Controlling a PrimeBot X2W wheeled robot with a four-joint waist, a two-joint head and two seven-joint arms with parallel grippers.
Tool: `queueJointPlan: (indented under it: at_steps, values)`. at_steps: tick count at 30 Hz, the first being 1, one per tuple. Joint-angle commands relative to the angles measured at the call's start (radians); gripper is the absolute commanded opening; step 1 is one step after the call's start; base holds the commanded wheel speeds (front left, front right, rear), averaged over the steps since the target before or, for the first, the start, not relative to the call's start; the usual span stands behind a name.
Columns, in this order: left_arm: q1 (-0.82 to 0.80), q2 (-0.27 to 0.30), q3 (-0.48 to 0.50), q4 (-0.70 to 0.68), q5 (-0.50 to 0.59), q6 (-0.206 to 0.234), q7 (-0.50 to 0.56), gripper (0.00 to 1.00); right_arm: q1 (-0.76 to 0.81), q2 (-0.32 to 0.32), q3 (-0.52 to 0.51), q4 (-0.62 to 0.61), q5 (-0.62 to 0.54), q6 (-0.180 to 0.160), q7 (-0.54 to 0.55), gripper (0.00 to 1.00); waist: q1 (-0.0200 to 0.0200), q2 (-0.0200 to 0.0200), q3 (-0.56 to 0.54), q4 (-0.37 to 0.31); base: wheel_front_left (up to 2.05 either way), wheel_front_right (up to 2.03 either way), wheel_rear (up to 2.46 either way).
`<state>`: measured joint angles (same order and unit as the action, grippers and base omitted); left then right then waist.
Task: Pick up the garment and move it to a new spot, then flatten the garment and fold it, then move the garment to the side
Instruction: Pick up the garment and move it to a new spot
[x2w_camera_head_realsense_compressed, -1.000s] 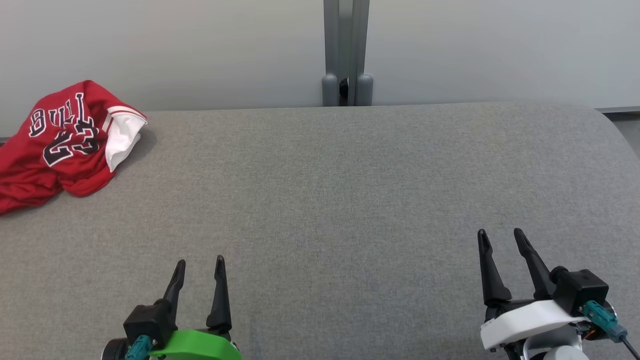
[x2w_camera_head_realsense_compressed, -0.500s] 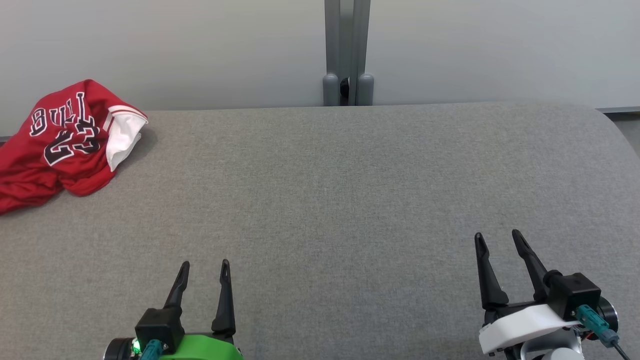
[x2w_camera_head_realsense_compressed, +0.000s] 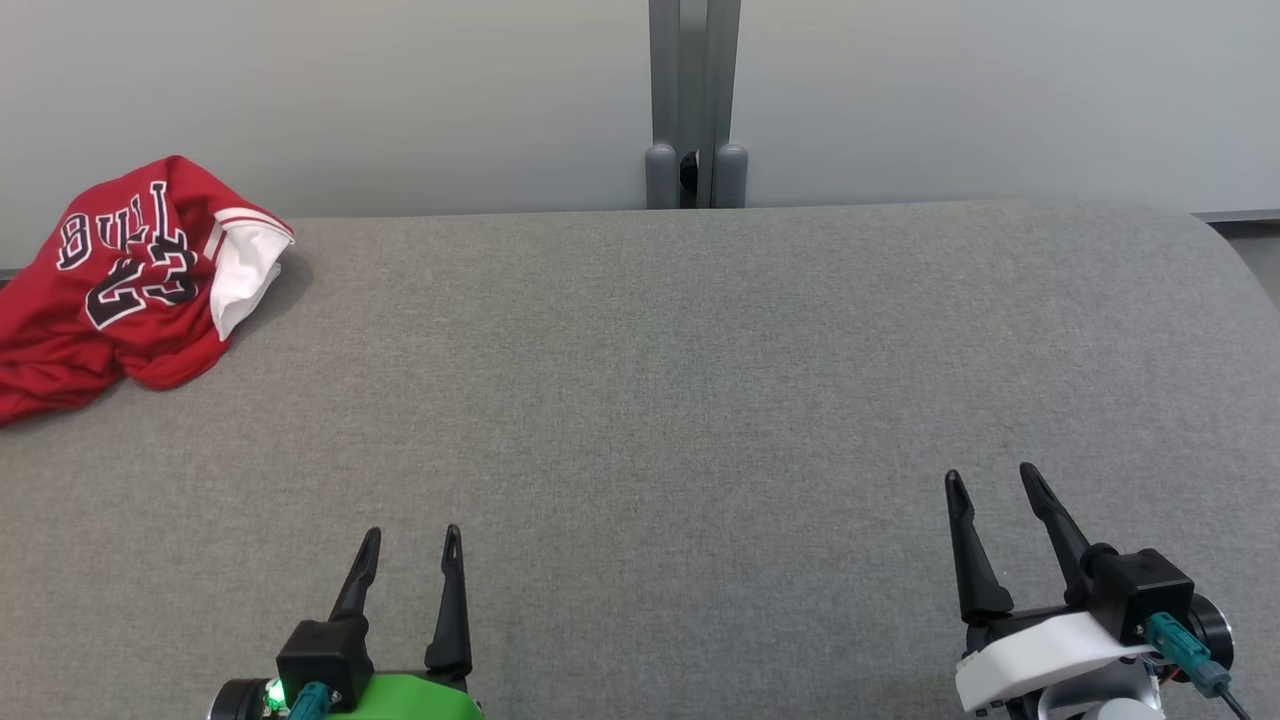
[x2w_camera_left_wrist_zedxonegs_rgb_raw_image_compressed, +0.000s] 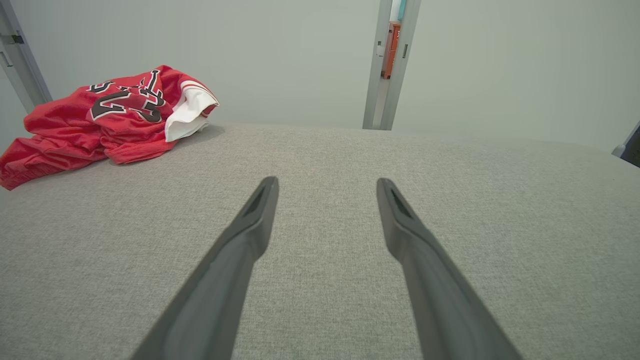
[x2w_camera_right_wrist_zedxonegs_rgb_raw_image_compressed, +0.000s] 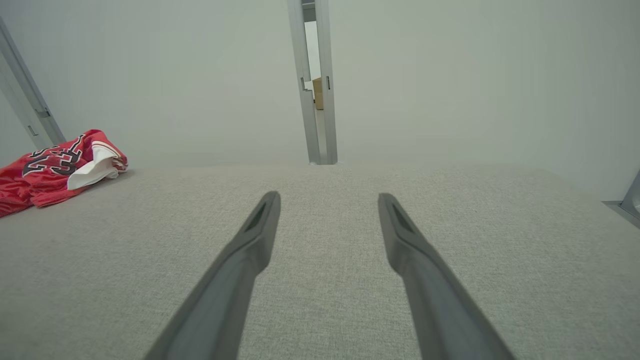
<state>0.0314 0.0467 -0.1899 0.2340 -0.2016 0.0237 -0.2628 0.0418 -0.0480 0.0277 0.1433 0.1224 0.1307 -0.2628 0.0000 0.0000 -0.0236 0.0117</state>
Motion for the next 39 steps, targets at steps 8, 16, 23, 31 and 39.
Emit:
queueJointPlan:
  at_steps: [8,16,23,31,39]
  values:
    - [0.002,0.006,0.002,0.010,-0.008,0.004,-0.003,1.00,0.008,-0.004,-0.004,0.002,0.007,0.000,-0.003,1.00,0.0000,0.0000,0.001,0.004,0.00,0.00,0.00]
    - [-0.018,0.006,0.014,0.007,0.002,0.008,-0.002,1.00,0.015,-0.004,-0.018,-0.007,0.011,0.000,-0.003,1.00,0.0000,0.0000,-0.001,0.098,0.00,0.00,0.00]
    - [-0.021,0.007,0.045,0.000,0.024,-0.001,-0.002,1.00,0.007,-0.004,-0.008,-0.009,0.029,0.000,-0.003,1.00,0.0000,0.0000,-0.002,0.261,0.00,0.00,0.00]
    - [-0.007,0.007,0.070,-0.009,0.037,-0.005,-0.002,1.00,-0.006,-0.004,0.011,-0.005,0.040,0.000,-0.003,1.00,0.0000,0.0000,-0.010,0.416,0.00,0.00,0.00]
    - [0.002,0.006,0.082,-0.017,0.034,-0.007,-0.002,1.00,-0.010,-0.004,0.028,0.000,0.040,0.000,-0.003,1.00,0.0000,0.0000,-0.009,0.477,0.00,0.00,0.00]
